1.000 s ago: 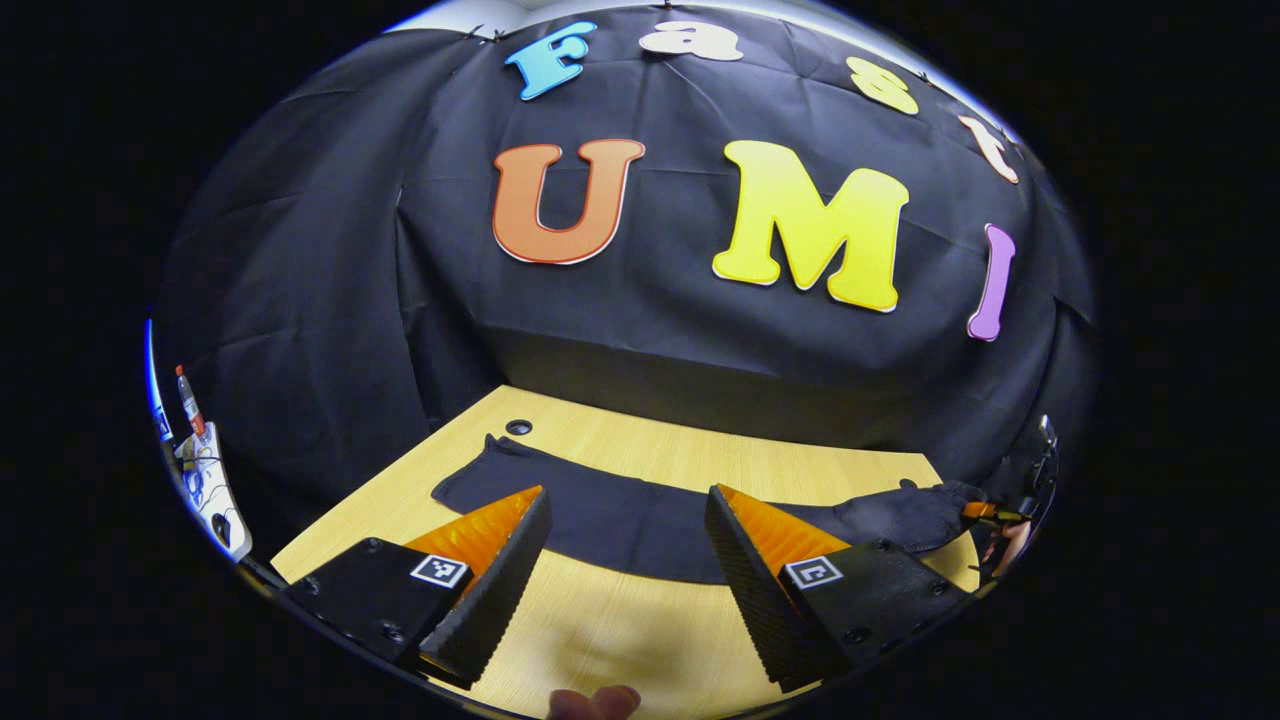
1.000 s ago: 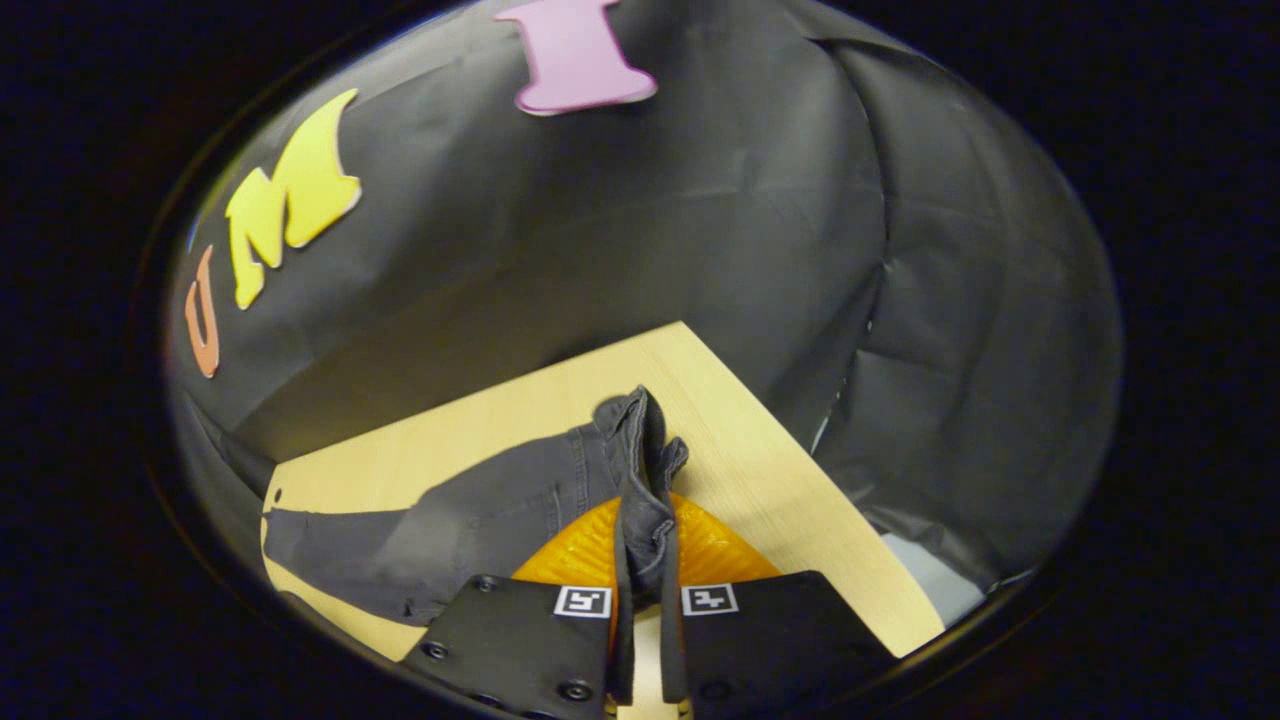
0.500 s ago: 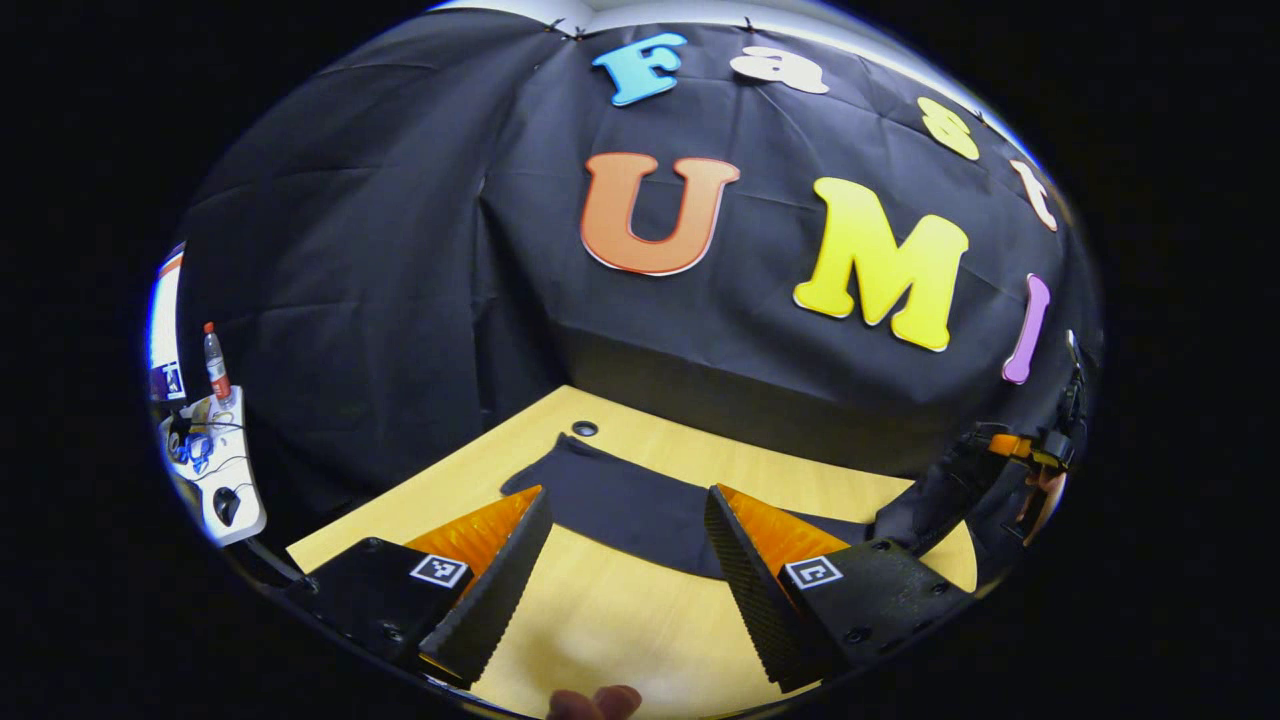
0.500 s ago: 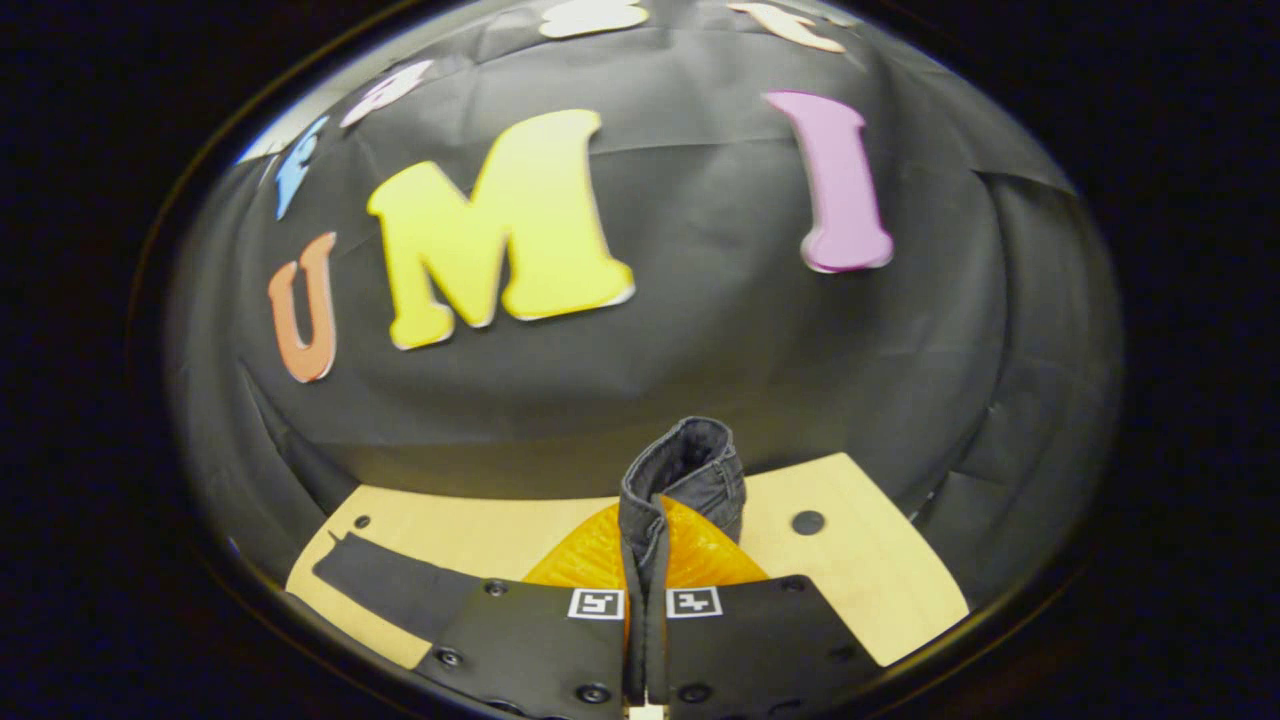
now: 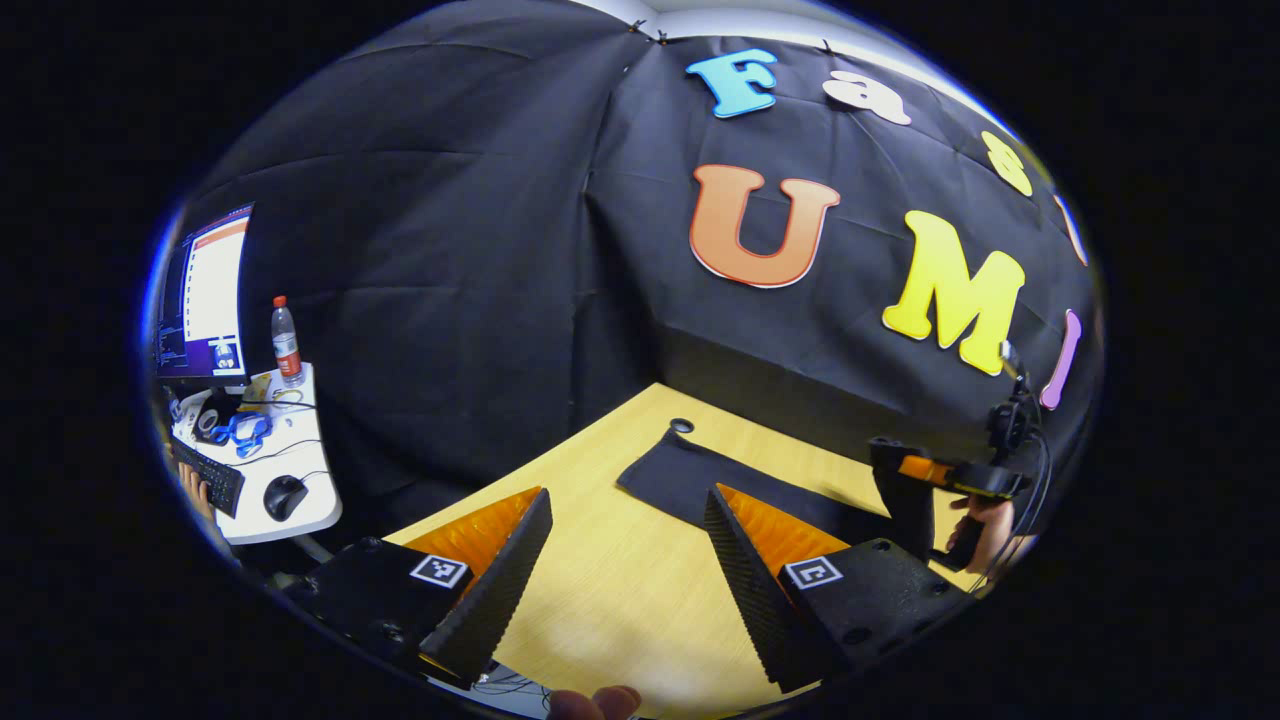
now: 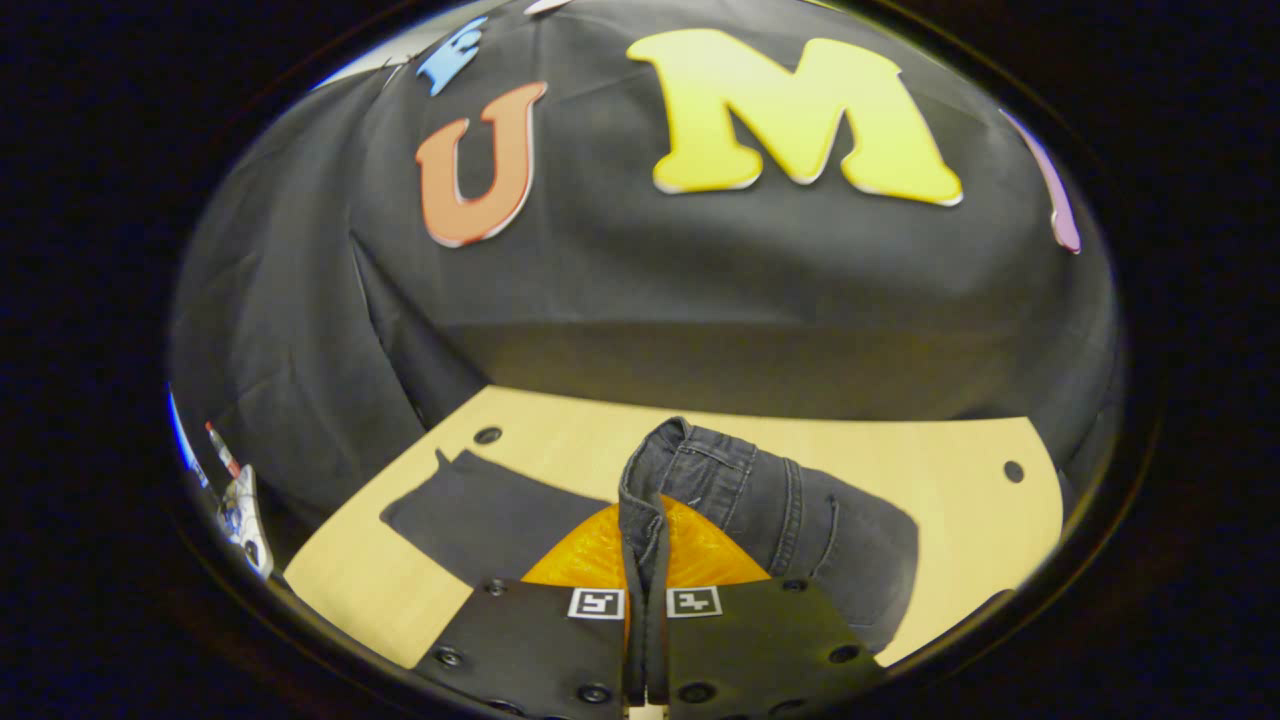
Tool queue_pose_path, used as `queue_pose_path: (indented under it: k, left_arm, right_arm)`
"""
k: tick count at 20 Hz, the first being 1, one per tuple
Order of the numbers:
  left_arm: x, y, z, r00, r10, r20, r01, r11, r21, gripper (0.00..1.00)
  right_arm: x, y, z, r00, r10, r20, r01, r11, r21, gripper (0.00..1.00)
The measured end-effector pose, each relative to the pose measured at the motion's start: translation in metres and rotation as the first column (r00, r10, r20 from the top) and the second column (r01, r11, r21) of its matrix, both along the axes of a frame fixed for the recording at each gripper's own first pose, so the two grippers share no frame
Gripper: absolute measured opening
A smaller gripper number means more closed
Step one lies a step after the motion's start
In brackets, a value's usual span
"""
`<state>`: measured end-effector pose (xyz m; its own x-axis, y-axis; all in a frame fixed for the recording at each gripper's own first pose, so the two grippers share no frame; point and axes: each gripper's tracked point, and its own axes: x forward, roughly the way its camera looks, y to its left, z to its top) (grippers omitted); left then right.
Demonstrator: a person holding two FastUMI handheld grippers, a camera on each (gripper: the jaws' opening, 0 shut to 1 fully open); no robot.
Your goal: Grasp the waist and the cuffs of the jeans and fold them to make the two legs overlap; first hold the waist and fold one-third of the jeans toward the cuffs, then hold the cuffs and fold the remaining one-third in the same direction to finish folding.
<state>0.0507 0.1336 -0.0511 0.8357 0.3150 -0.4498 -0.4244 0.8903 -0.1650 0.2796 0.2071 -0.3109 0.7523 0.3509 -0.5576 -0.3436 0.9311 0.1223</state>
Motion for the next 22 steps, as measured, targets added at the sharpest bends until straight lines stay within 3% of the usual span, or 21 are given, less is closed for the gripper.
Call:
queue_pose_path:
  k: [1,3,6,8,10,14,16,18,22]
  left_arm:
    - [-0.003,0.005,-0.002,1.0,0.007,-0.007,-0.006,1.0,0.006,0.99]
    - [-0.007,0.011,-0.003,1.0,0.018,-0.022,-0.018,1.0,0.018,0.99]
    - [-0.014,0.02,-0.009,0.999,0.033,-0.041,-0.032,0.999,0.018,0.99]
    - [-0.013,0.023,-0.012,0.998,0.038,-0.05,-0.038,0.999,0.002,0.99]
    - [-0.009,0.021,-0.017,0.998,0.04,-0.05,-0.042,0.998,-0.043,0.99]
    - [0.02,0.028,-0.029,0.999,0.027,-0.035,-0.032,0.991,-0.13,0.99]
    - [0.044,0.032,-0.039,1.0,0.008,-0.006,-0.009,0.979,-0.203,0.99]
    - [0.064,0.029,-0.052,1.0,0.004,0.012,0.0,0.946,-0.324,0.99]
    - [0.106,0.017,-0.09,0.999,0.047,0.007,-0.035,0.82,-0.572,0.99]
  right_arm:
    - [0.004,0.004,-0.021,1.0,0.01,-0.025,-0.011,0.999,-0.036,0.05]
    - [0.013,0.017,-0.053,0.997,0.027,-0.069,-0.033,0.995,-0.096,0.0]
    - [0.011,0.025,-0.046,0.996,0.052,-0.073,-0.066,0.976,-0.208,0.0]
    - [0.004,0.033,-0.056,0.991,0.074,-0.108,-0.094,0.976,-0.194,0.02]
    - [-0.004,0.046,-0.063,0.981,0.12,-0.154,-0.139,0.982,-0.124,0.19]
    - [-0.021,0.048,-0.006,0.979,0.149,-0.143,-0.151,0.988,-0.007,1.0]
    - [-0.031,0.036,0.041,0.983,0.152,-0.105,-0.149,0.988,0.035,0.98]
    - [-0.041,0.017,0.085,0.985,0.162,-0.053,-0.16,0.986,0.043,1.0]
    - [-0.066,-0.031,0.149,0.987,0.161,0.025,-0.161,0.987,-0.005,0.98]
